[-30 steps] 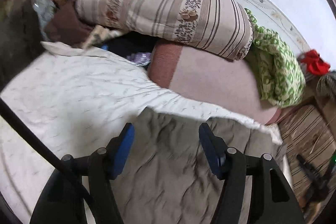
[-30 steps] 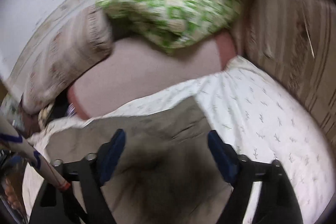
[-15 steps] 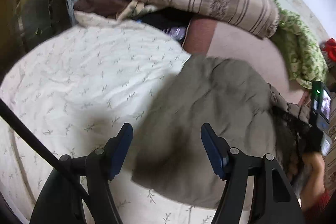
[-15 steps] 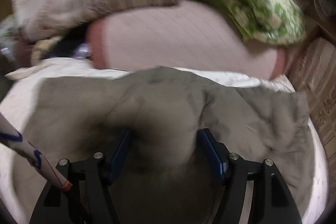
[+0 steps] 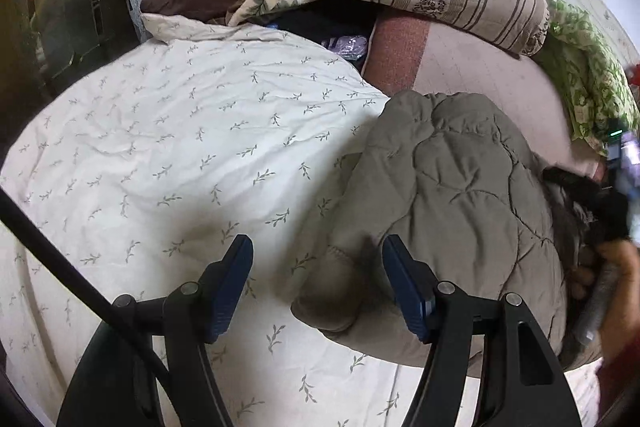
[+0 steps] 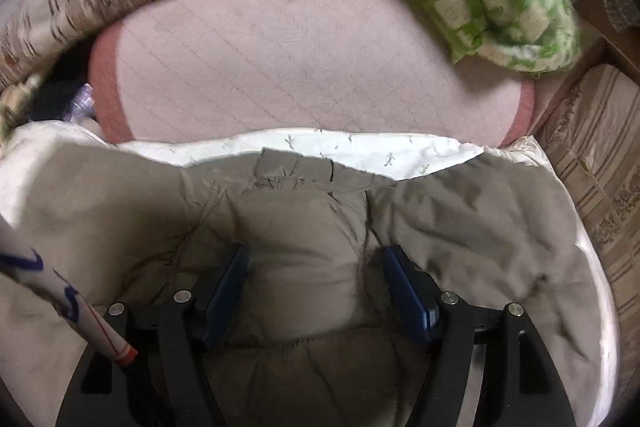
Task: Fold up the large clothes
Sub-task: 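Lower the folded hem onto the jacket and open both grippers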
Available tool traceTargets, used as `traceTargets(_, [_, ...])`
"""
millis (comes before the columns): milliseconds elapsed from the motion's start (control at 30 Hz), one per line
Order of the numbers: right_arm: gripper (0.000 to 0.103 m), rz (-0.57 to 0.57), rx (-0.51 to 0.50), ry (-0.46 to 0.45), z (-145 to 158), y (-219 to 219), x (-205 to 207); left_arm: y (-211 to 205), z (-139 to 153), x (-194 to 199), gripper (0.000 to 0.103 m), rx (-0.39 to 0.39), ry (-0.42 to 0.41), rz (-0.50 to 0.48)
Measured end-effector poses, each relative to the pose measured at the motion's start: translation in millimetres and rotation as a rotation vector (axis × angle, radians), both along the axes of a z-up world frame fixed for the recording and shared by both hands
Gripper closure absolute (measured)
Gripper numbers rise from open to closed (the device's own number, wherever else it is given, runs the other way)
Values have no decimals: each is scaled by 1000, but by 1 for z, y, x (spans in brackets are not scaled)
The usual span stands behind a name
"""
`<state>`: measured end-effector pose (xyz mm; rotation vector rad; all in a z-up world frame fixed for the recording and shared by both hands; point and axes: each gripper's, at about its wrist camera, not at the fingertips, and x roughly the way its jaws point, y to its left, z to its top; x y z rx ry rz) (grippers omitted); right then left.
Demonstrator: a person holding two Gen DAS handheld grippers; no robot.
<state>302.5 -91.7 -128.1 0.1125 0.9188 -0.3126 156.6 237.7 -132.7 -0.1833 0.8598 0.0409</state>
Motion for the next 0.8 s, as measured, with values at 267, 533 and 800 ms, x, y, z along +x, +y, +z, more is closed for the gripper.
traceTargets(267, [27, 212, 68, -29, 15, 70, -36, -8, -16, 1, 37, 43, 52, -1])
traceTargets(533, [20, 197, 26, 53, -20, 83, -7, -27, -31, 7, 36, 169, 92, -34])
traceTargets(800, [21, 65, -94, 47, 0, -11, -47, -21, -32, 2, 36, 127, 101, -24])
